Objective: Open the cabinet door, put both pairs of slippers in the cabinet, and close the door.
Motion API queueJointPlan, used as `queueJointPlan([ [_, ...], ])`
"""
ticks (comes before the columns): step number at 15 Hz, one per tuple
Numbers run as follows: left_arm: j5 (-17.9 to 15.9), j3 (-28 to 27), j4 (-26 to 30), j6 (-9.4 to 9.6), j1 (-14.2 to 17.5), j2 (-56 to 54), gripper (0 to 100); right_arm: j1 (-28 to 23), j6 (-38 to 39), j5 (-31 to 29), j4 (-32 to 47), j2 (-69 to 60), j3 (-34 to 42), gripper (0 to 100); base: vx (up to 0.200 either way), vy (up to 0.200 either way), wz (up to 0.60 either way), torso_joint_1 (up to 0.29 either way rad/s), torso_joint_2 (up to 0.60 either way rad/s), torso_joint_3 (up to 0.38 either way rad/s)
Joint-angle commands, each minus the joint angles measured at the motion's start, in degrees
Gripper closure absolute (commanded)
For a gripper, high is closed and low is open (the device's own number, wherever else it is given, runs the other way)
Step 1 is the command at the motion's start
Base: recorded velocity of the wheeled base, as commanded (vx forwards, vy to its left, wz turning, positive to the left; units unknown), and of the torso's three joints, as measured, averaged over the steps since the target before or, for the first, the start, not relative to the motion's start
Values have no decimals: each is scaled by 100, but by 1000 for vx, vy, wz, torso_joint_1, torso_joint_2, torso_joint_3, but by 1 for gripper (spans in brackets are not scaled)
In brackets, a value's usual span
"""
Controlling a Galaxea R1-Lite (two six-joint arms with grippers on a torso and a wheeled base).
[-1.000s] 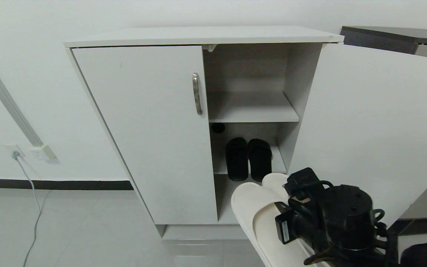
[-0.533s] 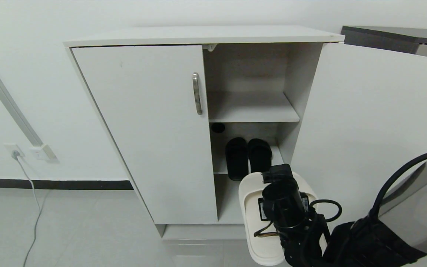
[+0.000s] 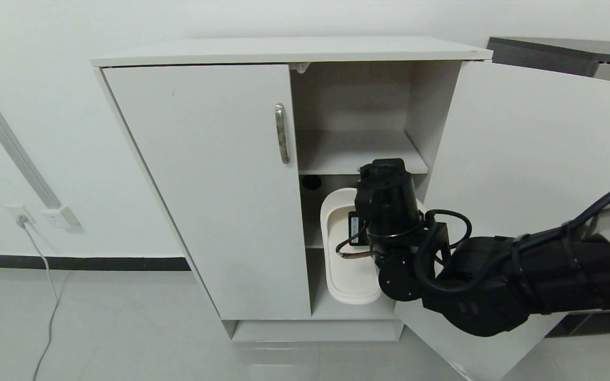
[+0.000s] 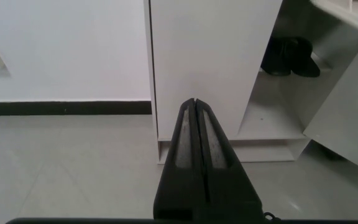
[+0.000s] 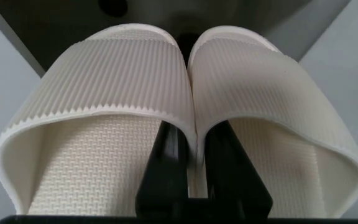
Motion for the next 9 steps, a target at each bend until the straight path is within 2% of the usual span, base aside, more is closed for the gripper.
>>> queueJointPlan([
  [1,4,0,-2,-4,0,-1,100,-2,-3,11,126,-74,-336,100,0,0,0,0,0,0],
  [9,4,0,-2,5,0,-1,100,6,-302,134,293,-249,-591,100,0,0,0,0,0,0],
])
